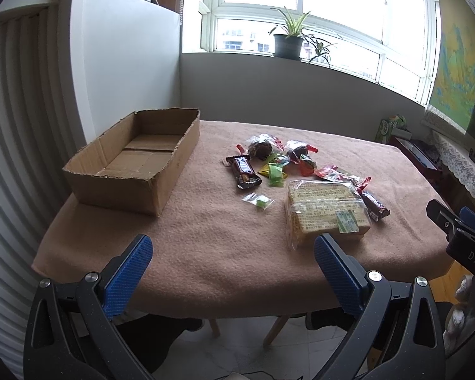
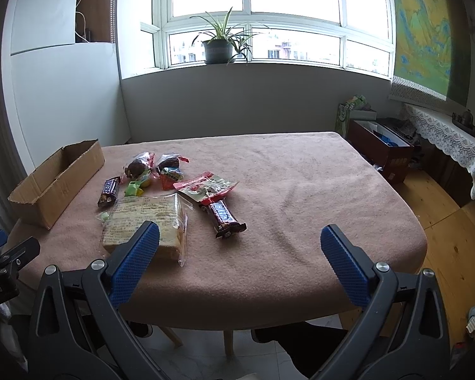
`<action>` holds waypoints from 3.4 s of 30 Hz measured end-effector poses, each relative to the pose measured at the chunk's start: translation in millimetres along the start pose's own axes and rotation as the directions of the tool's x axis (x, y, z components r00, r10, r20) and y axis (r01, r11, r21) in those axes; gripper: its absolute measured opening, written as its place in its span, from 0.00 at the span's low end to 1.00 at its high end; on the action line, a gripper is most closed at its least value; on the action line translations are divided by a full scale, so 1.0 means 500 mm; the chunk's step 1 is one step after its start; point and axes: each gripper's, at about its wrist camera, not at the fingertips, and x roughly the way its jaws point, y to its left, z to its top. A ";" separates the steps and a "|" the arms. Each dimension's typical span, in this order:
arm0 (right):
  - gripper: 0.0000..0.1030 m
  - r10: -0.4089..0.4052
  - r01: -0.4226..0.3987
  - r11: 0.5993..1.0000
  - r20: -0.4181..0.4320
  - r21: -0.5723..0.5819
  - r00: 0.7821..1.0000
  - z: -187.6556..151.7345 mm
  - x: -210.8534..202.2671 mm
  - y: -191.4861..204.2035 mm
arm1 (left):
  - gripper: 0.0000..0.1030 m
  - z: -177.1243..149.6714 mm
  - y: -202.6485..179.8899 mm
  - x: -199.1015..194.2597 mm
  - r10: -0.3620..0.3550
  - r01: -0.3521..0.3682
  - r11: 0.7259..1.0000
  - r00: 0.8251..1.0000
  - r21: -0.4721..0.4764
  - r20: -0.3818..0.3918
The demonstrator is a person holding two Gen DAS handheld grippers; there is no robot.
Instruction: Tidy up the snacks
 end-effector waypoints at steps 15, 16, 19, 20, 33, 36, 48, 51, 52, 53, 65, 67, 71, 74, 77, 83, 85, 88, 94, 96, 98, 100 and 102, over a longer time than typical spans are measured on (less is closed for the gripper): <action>1.00 0.009 -0.009 1.000 -0.014 -0.002 1.000 -0.007 0.005 0.003 | 0.98 -0.004 0.004 0.000 -0.007 0.007 1.000 1.000 -0.009 -0.006; 1.00 0.009 -0.009 1.000 -0.014 -0.004 1.000 -0.008 0.005 0.005 | 0.98 -0.004 0.003 -0.001 -0.009 0.009 1.000 1.000 -0.009 -0.005; 1.00 0.010 -0.010 1.000 -0.016 -0.004 1.000 -0.009 0.005 0.006 | 0.98 -0.004 0.003 -0.001 -0.012 0.012 1.000 1.000 -0.009 -0.005; 1.00 0.010 -0.010 1.000 -0.017 -0.003 1.000 -0.009 0.005 0.006 | 0.98 -0.004 0.003 -0.001 -0.012 0.012 1.000 1.000 -0.009 -0.006; 1.00 0.015 -0.015 1.000 -0.025 -0.005 1.000 -0.012 0.008 0.010 | 0.98 -0.005 0.000 0.000 -0.017 0.017 1.000 1.000 -0.013 -0.009; 1.00 0.016 -0.016 1.000 -0.025 -0.006 1.000 -0.013 0.008 0.011 | 0.98 -0.005 -0.001 -0.001 -0.020 0.020 1.000 1.000 -0.013 -0.009; 1.00 0.017 -0.017 1.000 -0.040 -0.013 0.999 -0.019 0.024 0.015 | 0.98 -0.005 0.004 0.006 -0.031 0.030 0.999 0.999 -0.020 -0.019; 1.00 0.018 -0.018 1.000 -0.042 -0.010 0.999 -0.021 0.025 0.012 | 0.98 -0.006 0.006 0.011 -0.038 0.038 0.999 0.999 -0.025 -0.025; 1.00 0.022 -0.022 1.000 -0.043 -0.008 0.999 -0.021 0.026 0.011 | 0.98 -0.006 0.006 0.013 -0.040 0.039 0.999 0.999 -0.026 -0.027; 1.00 0.027 -0.027 1.000 -0.044 -0.007 0.999 -0.020 0.027 0.011 | 0.98 -0.007 0.007 0.014 -0.042 0.041 0.999 0.999 -0.026 -0.029; 1.00 0.200 -0.197 0.980 -0.092 0.037 0.976 -0.019 0.068 -0.022 | 0.95 -0.008 0.012 0.055 -0.139 0.134 0.989 0.987 -0.055 -0.079; 1.00 0.253 -0.248 0.967 -0.104 0.058 0.962 -0.016 0.079 -0.026 | 0.92 -0.008 0.015 0.066 -0.163 0.157 0.985 0.982 -0.068 -0.092; 1.00 0.403 -0.383 0.913 -0.150 0.143 0.903 -0.013 0.115 -0.030 | 0.87 -0.004 0.015 0.087 -0.221 0.212 0.973 0.968 -0.089 -0.117; 0.98 0.478 -0.448 0.875 -0.182 0.183 0.859 -0.014 0.144 -0.020 | 0.82 0.000 0.013 0.105 -0.296 0.281 0.953 0.943 -0.118 -0.149; 0.90 0.537 -0.492 0.840 -0.222 0.229 0.814 -0.015 0.179 -0.012 | 0.77 0.005 0.004 0.125 -0.351 0.331 0.934 0.921 -0.131 -0.169; 0.79 0.589 -0.513 0.802 -0.264 0.307 0.764 -0.011 0.242 -0.010 | 0.70 0.012 -0.013 0.169 -0.438 0.406 0.897 0.873 -0.176 -0.214; 0.75 0.613 -0.526 0.784 -0.282 0.329 0.738 -0.011 0.257 -0.011 | 0.65 0.014 -0.012 0.182 -0.452 0.416 0.889 0.863 -0.192 -0.225; 0.73 0.639 -0.535 0.764 -0.304 0.362 0.707 -0.017 0.279 -0.005 | 0.61 0.016 -0.012 0.198 -0.486 0.441 0.870 0.841 -0.219 -0.236; 0.61 0.660 -0.548 0.747 -0.323 0.376 0.678 -0.023 0.301 0.006 | 0.55 0.014 -0.022 0.218 -0.515 0.465 0.854 0.818 -0.232 -0.256; 0.55 0.650 -0.541 0.757 -0.334 0.367 0.683 -0.022 0.302 0.007 | 0.51 0.015 -0.026 0.218 -0.524 0.477 0.849 0.812 -0.228 -0.256; 0.52 0.647 -0.537 0.760 -0.340 0.366 0.683 -0.022 0.303 0.008 | 0.51 0.017 -0.030 0.224 -0.521 0.476 0.852 0.814 -0.220 -0.258; 0.51 0.642 -0.536 0.764 -0.344 0.359 0.685 -0.021 0.302 0.007 | 0.51 0.019 -0.032 0.226 -0.515 0.473 0.856 0.818 -0.210 -0.258; 0.51 0.632 -0.533 0.773 -0.347 0.343 0.693 -0.020 0.298 0.012 | 0.51 0.020 -0.035 0.224 -0.510 0.471 0.859 0.820 -0.201 -0.258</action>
